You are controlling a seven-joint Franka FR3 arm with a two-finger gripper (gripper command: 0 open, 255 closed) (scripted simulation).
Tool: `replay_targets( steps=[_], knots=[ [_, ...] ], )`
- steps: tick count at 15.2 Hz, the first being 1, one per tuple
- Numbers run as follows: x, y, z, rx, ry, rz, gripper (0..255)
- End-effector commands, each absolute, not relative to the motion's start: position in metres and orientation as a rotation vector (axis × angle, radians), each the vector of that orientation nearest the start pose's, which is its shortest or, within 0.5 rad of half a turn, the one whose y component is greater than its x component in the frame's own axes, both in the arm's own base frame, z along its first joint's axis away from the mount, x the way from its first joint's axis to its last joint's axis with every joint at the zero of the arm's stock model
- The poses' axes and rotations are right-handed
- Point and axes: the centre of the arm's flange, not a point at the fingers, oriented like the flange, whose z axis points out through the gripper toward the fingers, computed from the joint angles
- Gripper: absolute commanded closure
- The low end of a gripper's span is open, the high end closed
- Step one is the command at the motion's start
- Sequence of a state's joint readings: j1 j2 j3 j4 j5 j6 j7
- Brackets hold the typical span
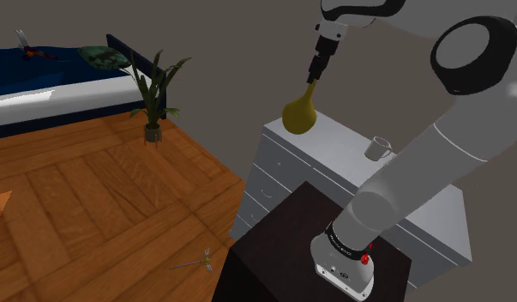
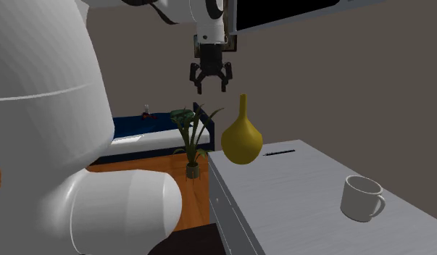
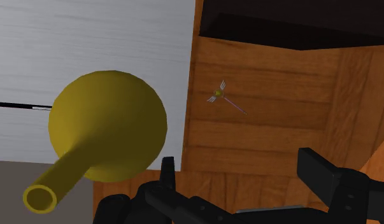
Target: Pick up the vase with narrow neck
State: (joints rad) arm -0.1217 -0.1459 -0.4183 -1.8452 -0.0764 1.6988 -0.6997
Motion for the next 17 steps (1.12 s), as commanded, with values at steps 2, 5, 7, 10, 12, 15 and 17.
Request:
replay_targets(
  steps=[2, 5, 7, 10, 12, 15, 17],
  knots=[
    [0.449, -0.319, 0.575, -3.136, -0.271, 0.033, 0],
    [0.464, -0.355, 0.574, -3.135, -0.266, 0.035, 0],
    [0.474, -0.380, 0.573, -3.135, -0.262, 0.037, 0],
    [0.490, -0.417, 0.572, -3.135, -0.256, 0.038, 0],
    [0.494, -0.428, 0.567, -3.134, -0.255, 0.039, 0],
    [0.494, -0.428, 0.551, -3.134, -0.255, 0.039, 0],
    [0.494, -0.428, 0.540, -3.134, -0.255, 0.039, 0]
  ],
)
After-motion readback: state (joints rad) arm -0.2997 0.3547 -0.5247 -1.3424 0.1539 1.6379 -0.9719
